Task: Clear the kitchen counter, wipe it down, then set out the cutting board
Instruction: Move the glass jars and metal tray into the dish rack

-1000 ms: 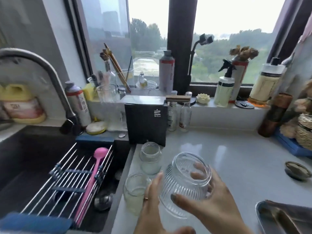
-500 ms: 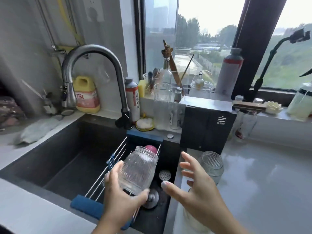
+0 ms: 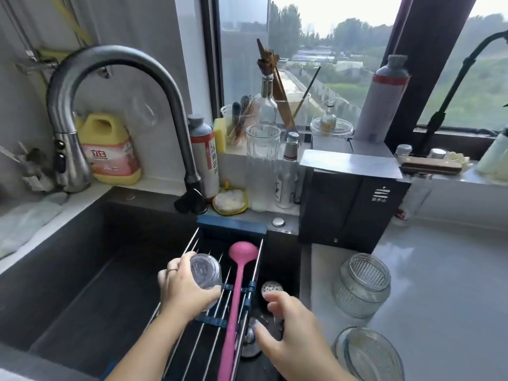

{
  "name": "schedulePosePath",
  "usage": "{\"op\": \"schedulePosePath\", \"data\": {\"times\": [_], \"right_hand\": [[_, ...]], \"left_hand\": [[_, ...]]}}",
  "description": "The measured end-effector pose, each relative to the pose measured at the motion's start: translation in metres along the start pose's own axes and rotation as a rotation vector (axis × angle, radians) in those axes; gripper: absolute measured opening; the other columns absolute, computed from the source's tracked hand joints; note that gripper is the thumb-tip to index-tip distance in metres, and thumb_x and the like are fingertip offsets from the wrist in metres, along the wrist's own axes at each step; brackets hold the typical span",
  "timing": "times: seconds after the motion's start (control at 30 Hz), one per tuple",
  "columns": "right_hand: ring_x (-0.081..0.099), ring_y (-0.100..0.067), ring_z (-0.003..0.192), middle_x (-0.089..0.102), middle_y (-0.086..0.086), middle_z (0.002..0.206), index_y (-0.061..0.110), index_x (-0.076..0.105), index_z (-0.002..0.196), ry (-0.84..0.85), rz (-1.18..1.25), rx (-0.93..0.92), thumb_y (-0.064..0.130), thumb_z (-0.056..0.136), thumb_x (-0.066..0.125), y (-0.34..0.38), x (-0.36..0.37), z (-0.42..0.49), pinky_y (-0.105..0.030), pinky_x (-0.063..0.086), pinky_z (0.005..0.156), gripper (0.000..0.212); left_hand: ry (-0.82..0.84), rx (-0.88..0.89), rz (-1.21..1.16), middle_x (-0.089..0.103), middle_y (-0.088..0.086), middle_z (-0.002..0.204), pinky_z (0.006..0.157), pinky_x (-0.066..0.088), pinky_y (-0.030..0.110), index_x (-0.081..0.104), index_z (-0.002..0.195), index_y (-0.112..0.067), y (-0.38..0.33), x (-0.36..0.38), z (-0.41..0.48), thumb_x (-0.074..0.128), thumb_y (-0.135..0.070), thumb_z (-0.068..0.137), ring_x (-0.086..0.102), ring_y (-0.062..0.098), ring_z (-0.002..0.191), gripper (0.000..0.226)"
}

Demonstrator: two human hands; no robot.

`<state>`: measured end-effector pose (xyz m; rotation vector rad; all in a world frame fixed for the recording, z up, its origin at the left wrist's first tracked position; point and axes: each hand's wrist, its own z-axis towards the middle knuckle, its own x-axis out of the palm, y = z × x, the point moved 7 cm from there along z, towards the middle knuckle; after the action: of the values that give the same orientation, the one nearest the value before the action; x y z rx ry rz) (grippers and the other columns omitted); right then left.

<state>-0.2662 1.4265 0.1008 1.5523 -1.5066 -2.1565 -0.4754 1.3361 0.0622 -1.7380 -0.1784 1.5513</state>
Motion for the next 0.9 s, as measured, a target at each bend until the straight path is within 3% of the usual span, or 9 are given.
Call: {"op": "schedulePosePath", "data": {"times": [0.13,0.2,0.3,0.4,0.5,0.63,0.73,0.83,0.9], "right_hand": [[0.045,0.004,0.107,0.041,0.023,0.104,0.039,0.041,0.119,-0.08,-0.112,0.003,0.042,0.08,0.051,-0.015,0.023,-0.001,-0.004,0.03,0.079,0.041],[0.047,0.007,0.103,0.043,0.027,0.096,0.039,0.049,0.11,-0.108,-0.214,-0.004,0.043,0.078,0.052,-0.019,0.025,-0.002,-0.002,0.029,0.076,0.033],[0.055,0.012,0.073,0.042,0.029,0.068,0.041,0.063,0.079,-0.075,-0.346,-0.074,0.05,0.068,0.058,-0.02,0.027,-0.005,-0.001,0.031,0.064,0.015],[0.054,0.01,0.056,0.037,0.017,0.054,0.032,0.057,0.057,0.082,-0.527,-0.103,0.055,0.063,0.056,-0.025,0.04,-0.008,-0.008,0.025,0.051,0.023],[0.044,0.007,0.036,0.02,0.01,0.049,0.034,0.052,0.04,0.094,-0.664,-0.102,0.062,0.033,0.071,-0.022,0.041,-0.008,-0.004,0.025,0.042,0.036],[0.034,-0.001,0.036,0.017,0.006,0.055,0.028,0.049,0.041,0.059,-0.661,-0.121,0.058,0.033,0.073,-0.034,0.047,-0.01,-0.007,0.022,0.043,0.04],[0.043,0.001,0.043,0.021,0.008,0.057,0.03,0.05,0.05,0.102,-0.54,-0.194,0.056,0.047,0.066,-0.043,0.059,-0.015,-0.006,0.037,0.047,0.03],[0.054,-0.004,0.074,0.045,0.01,0.071,0.031,0.057,0.082,0.205,-0.52,-0.229,0.053,0.075,0.05,-0.055,0.066,-0.012,-0.01,0.04,0.073,0.025],[0.053,0.001,0.065,0.053,0.015,0.065,0.033,0.059,0.073,0.194,-0.567,-0.227,0.055,0.067,0.054,-0.056,0.065,-0.013,-0.007,0.041,0.067,0.024]], "left_hand": [[0.038,0.004,0.007,0.045,0.007,0.125,0.096,0.034,0.032,0.044,0.122,-0.028,0.004,0.016,0.028,0.074,-0.038,0.051,0.036,0.029,0.112,0.078],[0.051,0.007,0.007,0.043,0.006,0.126,0.094,0.037,0.035,0.042,0.124,-0.029,0.004,0.023,0.039,0.074,-0.038,0.052,0.034,0.029,0.113,0.079],[0.07,0.004,0.001,0.042,0.005,0.128,0.093,0.041,0.041,0.041,0.125,-0.03,0.006,0.033,0.053,0.074,-0.036,0.052,0.032,0.03,0.115,0.08],[0.069,-0.004,-0.007,0.042,0.006,0.129,0.096,0.041,0.045,0.042,0.124,-0.028,0.007,0.039,0.063,0.075,-0.034,0.054,0.031,0.03,0.117,0.078],[0.037,0.027,-0.015,0.047,0.01,0.127,0.099,0.032,0.039,0.047,0.12,-0.022,0.005,0.043,0.074,0.078,-0.03,0.054,0.036,0.033,0.116,0.074],[0.002,0.055,-0.026,0.048,0.011,0.128,0.101,0.03,0.039,0.047,0.118,-0.019,0.002,0.045,0.091,0.081,-0.029,0.053,0.037,0.033,0.117,0.074],[0.011,0.048,-0.031,0.049,0.01,0.127,0.098,0.034,0.042,0.044,0.12,-0.018,0.001,0.048,0.1,0.08,-0.029,0.054,0.036,0.035,0.117,0.076],[0.023,0.07,-0.06,0.048,0.012,0.129,0.098,0.035,0.046,0.039,0.123,-0.014,-0.002,0.053,0.104,0.08,-0.027,0.058,0.036,0.038,0.119,0.079],[0.073,0.051,-0.069,0.034,0.015,0.144,0.105,0.029,0.047,0.028,0.134,-0.014,-0.003,0.057,0.104,0.079,-0.028,0.062,0.029,0.04,0.128,0.089]]}}
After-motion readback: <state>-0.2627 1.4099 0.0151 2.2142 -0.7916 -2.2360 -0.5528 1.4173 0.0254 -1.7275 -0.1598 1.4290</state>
